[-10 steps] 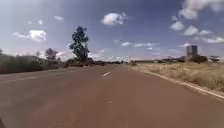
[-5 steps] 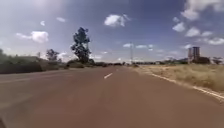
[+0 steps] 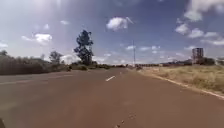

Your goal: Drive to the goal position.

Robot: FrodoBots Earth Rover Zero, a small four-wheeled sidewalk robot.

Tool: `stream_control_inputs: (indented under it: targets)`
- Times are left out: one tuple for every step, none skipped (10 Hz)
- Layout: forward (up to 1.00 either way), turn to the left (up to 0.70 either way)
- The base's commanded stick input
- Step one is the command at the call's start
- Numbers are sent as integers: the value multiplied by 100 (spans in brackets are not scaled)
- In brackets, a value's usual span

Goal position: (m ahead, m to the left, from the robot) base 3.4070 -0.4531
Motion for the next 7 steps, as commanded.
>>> stream_control_inputs:
  targets:
    - [100, -17]
    - [100, -13]
    - [100, -8]
    - [100, -4]
    - [100, 0]
    - [100, 2]
    - [100, 2]
